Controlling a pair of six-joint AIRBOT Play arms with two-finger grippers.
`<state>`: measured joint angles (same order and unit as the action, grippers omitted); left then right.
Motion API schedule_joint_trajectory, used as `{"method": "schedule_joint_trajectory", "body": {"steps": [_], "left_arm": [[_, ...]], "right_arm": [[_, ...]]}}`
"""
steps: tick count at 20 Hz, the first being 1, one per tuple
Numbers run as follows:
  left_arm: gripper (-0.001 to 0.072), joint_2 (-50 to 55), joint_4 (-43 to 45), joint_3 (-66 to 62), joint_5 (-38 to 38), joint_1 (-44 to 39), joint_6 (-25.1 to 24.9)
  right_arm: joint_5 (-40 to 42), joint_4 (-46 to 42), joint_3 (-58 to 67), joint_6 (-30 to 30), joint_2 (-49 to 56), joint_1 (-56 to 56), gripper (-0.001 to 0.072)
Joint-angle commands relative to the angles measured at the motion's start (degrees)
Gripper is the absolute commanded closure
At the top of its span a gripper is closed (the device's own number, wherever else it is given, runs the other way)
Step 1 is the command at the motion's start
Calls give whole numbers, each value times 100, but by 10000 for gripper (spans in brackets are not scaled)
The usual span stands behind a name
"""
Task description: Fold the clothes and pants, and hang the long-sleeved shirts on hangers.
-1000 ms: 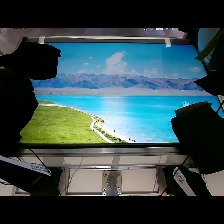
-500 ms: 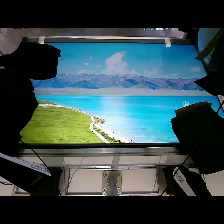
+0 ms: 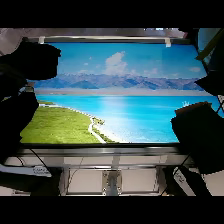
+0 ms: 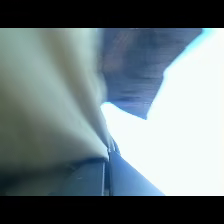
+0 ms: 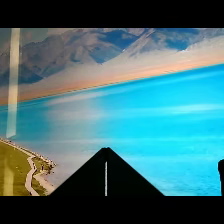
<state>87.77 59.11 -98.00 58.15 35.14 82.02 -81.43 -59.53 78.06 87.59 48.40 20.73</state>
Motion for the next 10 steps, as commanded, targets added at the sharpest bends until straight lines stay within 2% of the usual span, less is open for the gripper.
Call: {"method": "schedule_joint_trajectory", "body": {"steps": [1, 4, 6, 10], "left_arm": [[653, -1263, -435, -4, 748, -691, -494], [652, -1919, -433, -2, 1928, -1694, -494], [653, -2052, -433, 0, 2444, -2503, -492], [652, -1834, -431, 109, 2802, -4522, -398]], "right_arm": [[-15, -203, 7, -251, 4, -4, 708], [-26, -269, 7, -638, 4, -4, 708], [-26, -291, 4, -802, 4, -4, 708], [-22, -437, 4, -940, 4, -4, 708]]}}
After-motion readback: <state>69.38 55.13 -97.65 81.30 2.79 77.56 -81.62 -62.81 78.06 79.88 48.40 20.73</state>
